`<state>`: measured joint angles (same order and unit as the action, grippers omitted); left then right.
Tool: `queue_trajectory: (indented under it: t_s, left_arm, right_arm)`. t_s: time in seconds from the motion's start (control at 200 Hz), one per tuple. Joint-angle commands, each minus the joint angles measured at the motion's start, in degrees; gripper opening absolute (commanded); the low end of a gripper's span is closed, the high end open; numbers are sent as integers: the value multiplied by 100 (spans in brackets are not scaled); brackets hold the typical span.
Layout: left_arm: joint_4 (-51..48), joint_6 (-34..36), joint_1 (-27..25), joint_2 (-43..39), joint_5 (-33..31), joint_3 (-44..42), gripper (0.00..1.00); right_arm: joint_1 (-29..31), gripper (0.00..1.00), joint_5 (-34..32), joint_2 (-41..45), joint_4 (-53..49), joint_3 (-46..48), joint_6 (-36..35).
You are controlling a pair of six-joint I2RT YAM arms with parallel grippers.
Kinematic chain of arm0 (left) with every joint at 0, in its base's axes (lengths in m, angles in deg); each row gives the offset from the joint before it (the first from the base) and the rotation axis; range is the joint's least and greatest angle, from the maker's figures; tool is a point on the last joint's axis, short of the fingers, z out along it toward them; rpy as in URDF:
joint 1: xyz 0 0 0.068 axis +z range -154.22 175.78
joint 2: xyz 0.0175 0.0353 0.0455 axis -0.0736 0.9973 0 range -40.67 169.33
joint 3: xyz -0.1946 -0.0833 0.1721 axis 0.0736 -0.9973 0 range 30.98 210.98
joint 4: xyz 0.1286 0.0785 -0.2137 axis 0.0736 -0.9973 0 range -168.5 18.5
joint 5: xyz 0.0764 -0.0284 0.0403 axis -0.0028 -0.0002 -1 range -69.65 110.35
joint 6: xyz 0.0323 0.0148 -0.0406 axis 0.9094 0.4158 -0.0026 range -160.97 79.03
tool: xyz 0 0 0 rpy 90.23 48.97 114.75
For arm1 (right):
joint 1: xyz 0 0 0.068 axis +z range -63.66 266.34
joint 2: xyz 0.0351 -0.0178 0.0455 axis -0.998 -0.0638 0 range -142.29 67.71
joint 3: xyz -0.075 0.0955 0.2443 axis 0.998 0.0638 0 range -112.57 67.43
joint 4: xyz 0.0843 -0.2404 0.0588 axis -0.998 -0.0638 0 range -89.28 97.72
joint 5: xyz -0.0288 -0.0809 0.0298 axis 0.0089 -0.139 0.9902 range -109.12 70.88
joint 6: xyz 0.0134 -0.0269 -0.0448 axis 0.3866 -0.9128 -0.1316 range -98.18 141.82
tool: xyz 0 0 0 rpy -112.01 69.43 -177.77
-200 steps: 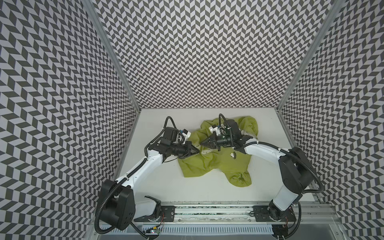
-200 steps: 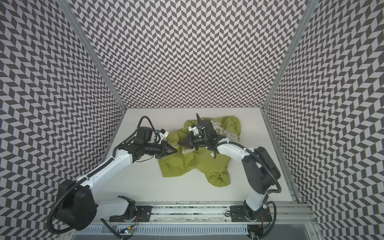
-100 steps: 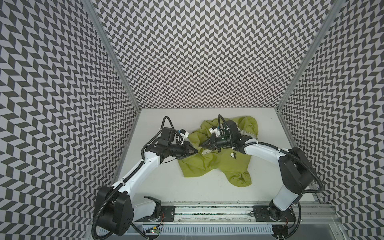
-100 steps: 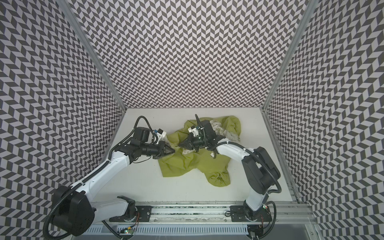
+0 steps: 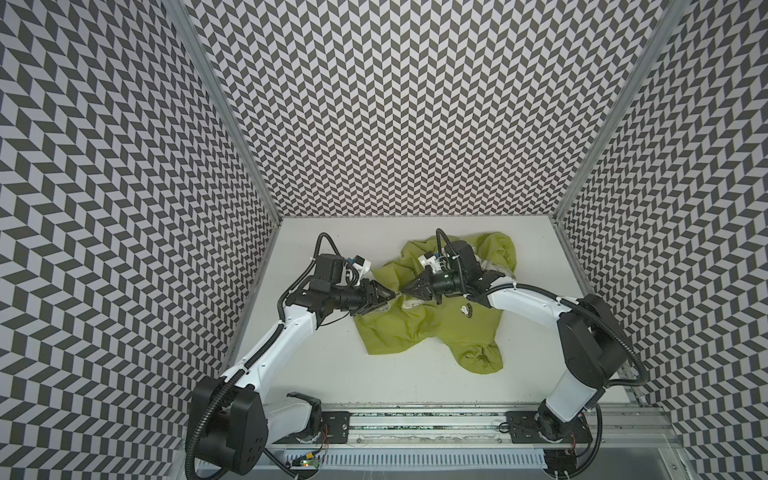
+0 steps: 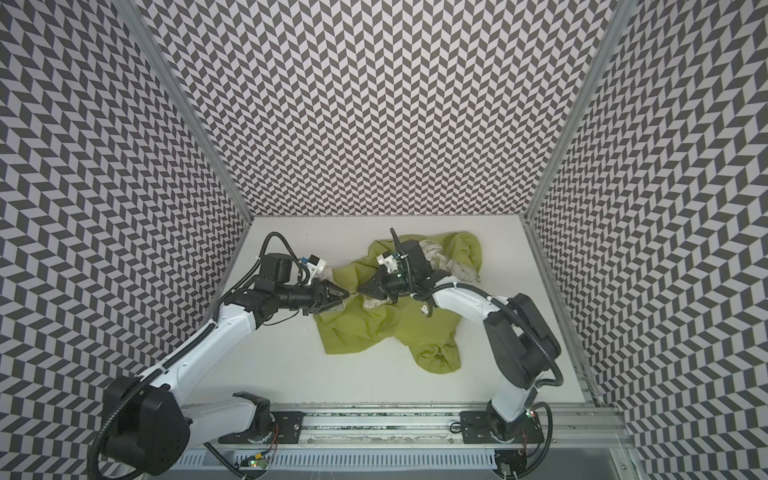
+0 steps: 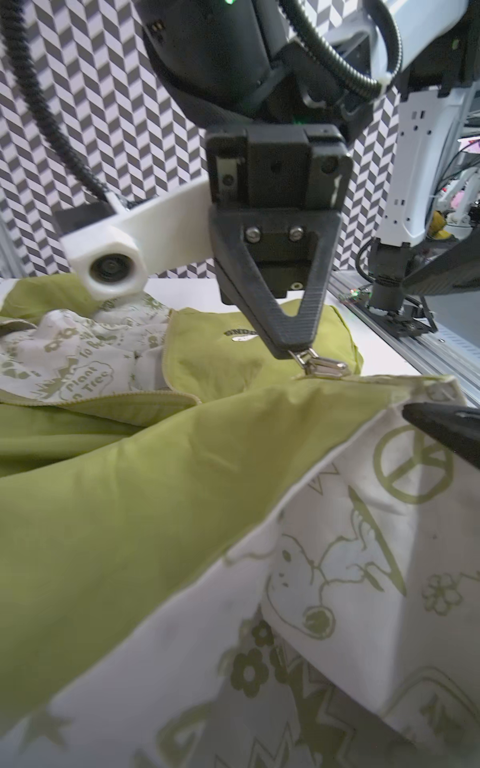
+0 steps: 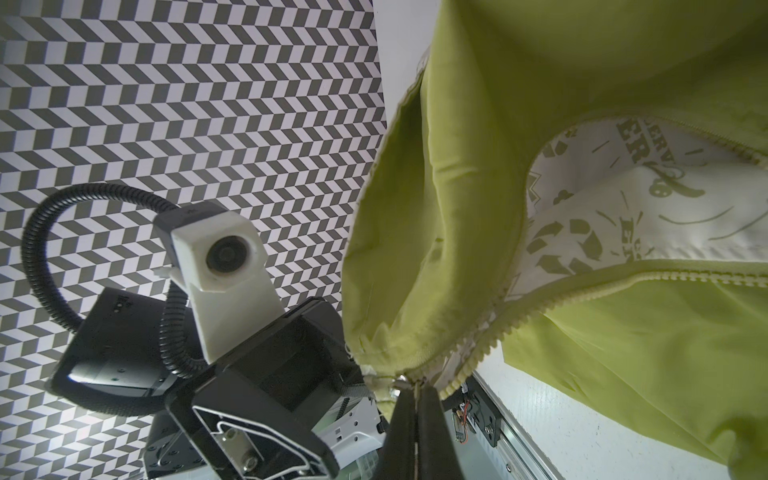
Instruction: Zip up the jacket
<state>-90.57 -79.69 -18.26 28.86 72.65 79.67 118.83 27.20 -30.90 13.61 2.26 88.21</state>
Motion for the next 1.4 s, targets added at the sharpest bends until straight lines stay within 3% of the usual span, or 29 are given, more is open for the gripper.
queue_trajectory:
  t_s: [0.0,0.24,0.536,0.806,1.132,1.397]
  left_arm:
    - [780,-519,11,22,177,-149,45]
    - [659,-400,-37,174,122,-51,39]
    - [242,-177,15,91,-173,71,0]
    - [-754,367,123,-53,-605,663,0]
    - [-976,466,144,-151,-666,932,0]
    - [-1069,530,148,-284,-635,915,0]
  right_arm:
    - [56,0,-45,123,112,-157,-20]
    - [81,0,-14,96,136,-211,17]
    - [79,0,-15,85,9,-305,-59]
    - [75,0,-188,42,-848,-875,-576]
    - [77,0,-520,33,-1756,-1405,-1238]
    - [144,0,-433,-35,-1665,-1380,-1471]
